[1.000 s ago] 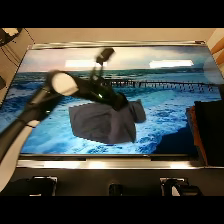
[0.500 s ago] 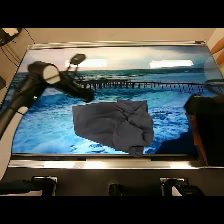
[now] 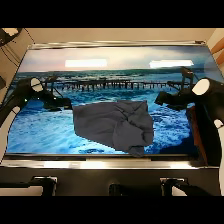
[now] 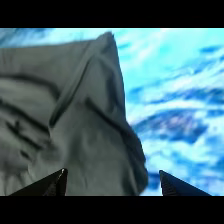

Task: Fold the shirts.

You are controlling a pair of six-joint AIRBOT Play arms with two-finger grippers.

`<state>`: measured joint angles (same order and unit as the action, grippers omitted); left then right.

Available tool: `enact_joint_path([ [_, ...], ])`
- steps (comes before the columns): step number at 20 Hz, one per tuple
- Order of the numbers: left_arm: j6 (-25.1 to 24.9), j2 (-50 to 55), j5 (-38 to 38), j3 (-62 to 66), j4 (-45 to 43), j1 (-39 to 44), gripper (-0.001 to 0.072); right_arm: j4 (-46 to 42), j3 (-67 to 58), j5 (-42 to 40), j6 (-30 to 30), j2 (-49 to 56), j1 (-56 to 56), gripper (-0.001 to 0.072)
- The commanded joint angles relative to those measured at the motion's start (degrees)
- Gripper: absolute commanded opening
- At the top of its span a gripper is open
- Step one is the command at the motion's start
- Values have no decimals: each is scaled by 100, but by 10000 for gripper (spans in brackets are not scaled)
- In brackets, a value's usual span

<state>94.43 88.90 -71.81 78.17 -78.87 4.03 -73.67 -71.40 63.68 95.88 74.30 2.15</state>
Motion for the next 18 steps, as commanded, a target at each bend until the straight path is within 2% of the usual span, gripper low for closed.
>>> enact_joint_path([
  [1,37,481,634,-313,739,-109,720,212,35,-922,103,697,-2,672],
  [5,28,935,1134,-308,1451,-109,716,531,35,-1025,70,1211,-2,670],
  [8,-4,1123,1213,-310,1633,-70,694,1182,35,-1021,-407,1471,-4,670],
  [10,-4,1147,1279,-308,1635,-61,517,1467,35,-1019,-551,1622,-4,671],
  [13,7,1141,1340,-308,1657,-61,64,1502,35,-1027,-549,1864,-4,671],
  [14,-11,1132,1340,-308,1657,-61,25,1585,35,-1064,-549,1954,-4,671],
  [18,-11,1043,1329,-308,1659,-44,25,2225,35,-1523,-575,2323,-37,671],
])
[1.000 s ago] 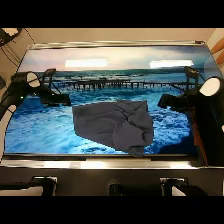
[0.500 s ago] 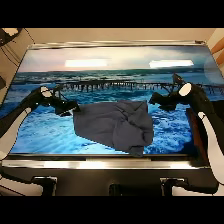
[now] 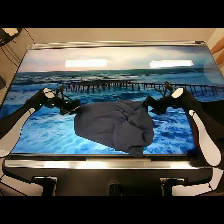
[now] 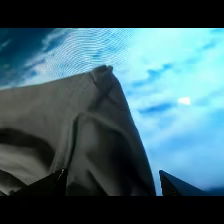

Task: Fold the shirts.

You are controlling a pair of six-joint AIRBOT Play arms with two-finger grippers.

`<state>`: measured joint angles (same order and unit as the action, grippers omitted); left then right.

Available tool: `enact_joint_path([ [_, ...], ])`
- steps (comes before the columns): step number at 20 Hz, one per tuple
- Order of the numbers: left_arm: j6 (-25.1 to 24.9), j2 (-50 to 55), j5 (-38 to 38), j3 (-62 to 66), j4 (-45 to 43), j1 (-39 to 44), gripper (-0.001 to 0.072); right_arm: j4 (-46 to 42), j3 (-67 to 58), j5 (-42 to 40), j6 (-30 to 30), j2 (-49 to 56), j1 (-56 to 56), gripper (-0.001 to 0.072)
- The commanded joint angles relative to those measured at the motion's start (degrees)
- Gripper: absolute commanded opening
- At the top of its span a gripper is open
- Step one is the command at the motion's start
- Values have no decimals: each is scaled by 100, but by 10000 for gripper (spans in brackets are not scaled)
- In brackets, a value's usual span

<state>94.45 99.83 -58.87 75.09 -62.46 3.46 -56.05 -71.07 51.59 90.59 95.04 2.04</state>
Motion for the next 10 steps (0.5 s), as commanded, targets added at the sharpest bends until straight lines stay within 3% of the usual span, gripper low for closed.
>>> enact_joint_path([
  [1,-63,-72,39,2,22,28,25,566,2,-544,-44,337,-81,670],
  [3,-170,-114,37,0,55,101,24,680,2,-1097,-37,461,-201,641],
  [5,-286,-184,46,7,57,136,24,778,-42,-1268,-26,470,-260,62],
  [7,-472,-426,63,179,-11,74,23,756,-328,-1095,-404,317,-205,46],
  [10,-645,-1281,492,1003,-76,-179,22,566,-1132,-975,-1615,-586,-17,46],
])
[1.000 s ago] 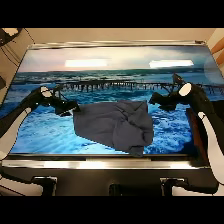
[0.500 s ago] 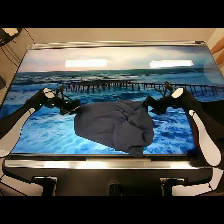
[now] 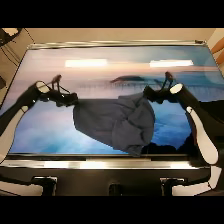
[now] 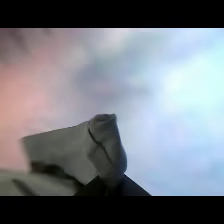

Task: Fold the shirts.

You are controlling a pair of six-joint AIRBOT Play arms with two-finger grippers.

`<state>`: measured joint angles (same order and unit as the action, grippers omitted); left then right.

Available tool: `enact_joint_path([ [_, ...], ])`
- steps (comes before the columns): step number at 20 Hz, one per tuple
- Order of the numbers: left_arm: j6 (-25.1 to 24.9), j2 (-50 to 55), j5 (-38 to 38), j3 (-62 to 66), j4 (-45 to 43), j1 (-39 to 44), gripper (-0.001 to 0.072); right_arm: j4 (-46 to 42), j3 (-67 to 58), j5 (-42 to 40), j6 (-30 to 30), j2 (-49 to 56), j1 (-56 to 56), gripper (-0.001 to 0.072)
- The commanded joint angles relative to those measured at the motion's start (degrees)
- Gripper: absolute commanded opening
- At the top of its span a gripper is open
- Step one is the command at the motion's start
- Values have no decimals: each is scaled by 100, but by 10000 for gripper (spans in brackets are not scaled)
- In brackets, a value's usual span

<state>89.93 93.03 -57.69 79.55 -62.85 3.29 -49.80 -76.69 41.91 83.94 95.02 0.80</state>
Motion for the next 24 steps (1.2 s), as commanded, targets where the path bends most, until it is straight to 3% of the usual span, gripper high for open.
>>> enact_joint_path([
  [1,-190,-960,608,935,-35,-243,22,-85,-892,-11,-1261,-1010,155,46],
  [5,-195,-2544,1207,2627,-57,-407,22,-258,-1875,-293,-1738,-3147,258,47],
  [9,-195,-3930,1191,2973,-83,-289,22,-378,-1910,-275,-1700,-4957,260,47],
  [11,-184,-4395,1005,2968,-503,-295,22,-898,-1910,-210,-1268,-5497,260,47],
  [14,247,-4684,861,2970,-1440,-297,22,-2144,-1910,116,-197,-5877,258,48],
  [16,332,-4669,439,2966,-1904,-297,22,-2914,-1910,809,258,-5952,258,48],
  [20,330,-4496,-461,2369,-2225,-297,23,-3794,-1904,2474,310,-5753,258,48],
  [24,332,-4334,-188,435,-1917,-280,23,-3936,-1416,3239,310,-5001,260,49],
])
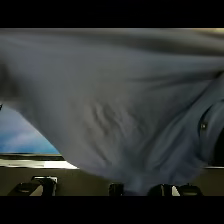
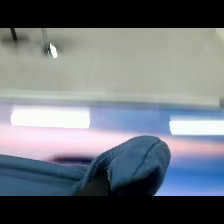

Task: Fold the shirts.

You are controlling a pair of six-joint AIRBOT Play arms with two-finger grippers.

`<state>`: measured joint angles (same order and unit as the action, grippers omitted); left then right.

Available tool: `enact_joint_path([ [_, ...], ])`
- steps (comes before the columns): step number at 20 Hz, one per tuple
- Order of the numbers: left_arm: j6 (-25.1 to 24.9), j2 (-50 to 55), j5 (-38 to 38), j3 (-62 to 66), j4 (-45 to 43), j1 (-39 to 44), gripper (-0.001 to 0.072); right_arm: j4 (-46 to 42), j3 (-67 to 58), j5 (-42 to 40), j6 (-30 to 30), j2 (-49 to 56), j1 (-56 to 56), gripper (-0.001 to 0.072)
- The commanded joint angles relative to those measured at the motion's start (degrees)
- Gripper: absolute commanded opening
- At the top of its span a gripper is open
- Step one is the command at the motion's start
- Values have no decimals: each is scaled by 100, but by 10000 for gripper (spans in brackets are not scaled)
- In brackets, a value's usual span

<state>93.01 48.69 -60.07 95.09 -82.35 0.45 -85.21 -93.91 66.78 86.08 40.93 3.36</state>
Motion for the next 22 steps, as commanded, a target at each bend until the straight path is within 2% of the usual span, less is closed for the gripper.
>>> enact_joint_path([
  [1,22,219,476,-1703,203,4,24,-402,614,474,96,649,4,49],
  [2,17,387,992,-2173,387,7,24,-400,960,-50,131,927,4,49],
  [4,9,953,1991,-2769,654,11,23,-396,1628,-1606,824,1635,4,49],
  [6,181,1779,2341,-2754,881,11,24,-354,1915,-3014,2118,2542,4,49],
  [8,175,2608,2465,-2533,1259,11,24,-168,1917,-3766,3305,3394,2,49],
  [10,151,3283,2465,-2243,1491,11,24,267,1917,-3980,4035,4113,2,49],
  [11,155,3556,2457,-2124,1539,11,24,514,1919,-3958,4146,4371,2,49],
  [13,153,3875,2455,-2055,1749,11,24,938,1919,-3836,4142,4741,2,49],
  [16,153,4098,2142,-2055,1919,90,25,1093,1919,-3526,4138,4935,-2,50],
  [17,151,4131,1996,-2055,1917,111,32,1134,1917,-3381,4085,4918,-2,77],
  [18,136,4122,1797,-2050,1917,103,110,1174,1895,-3180,3875,4843,9,261],
  [19,11,4098,1414,-1989,1915,26,334,1102,1829,-2935,3442,4741,9,463],
  [20,-175,4087,817,-1862,1912,-125,557,977,1764,-2623,2800,4575,11,548],
  [21,-354,4085,175,-1729,1912,-315,593,769,1722,-2264,2380,4393,81,551],
  [22,-592,4083,-529,-1624,1910,-540,593,647,1718,-1847,2135,4201,234,560],
])
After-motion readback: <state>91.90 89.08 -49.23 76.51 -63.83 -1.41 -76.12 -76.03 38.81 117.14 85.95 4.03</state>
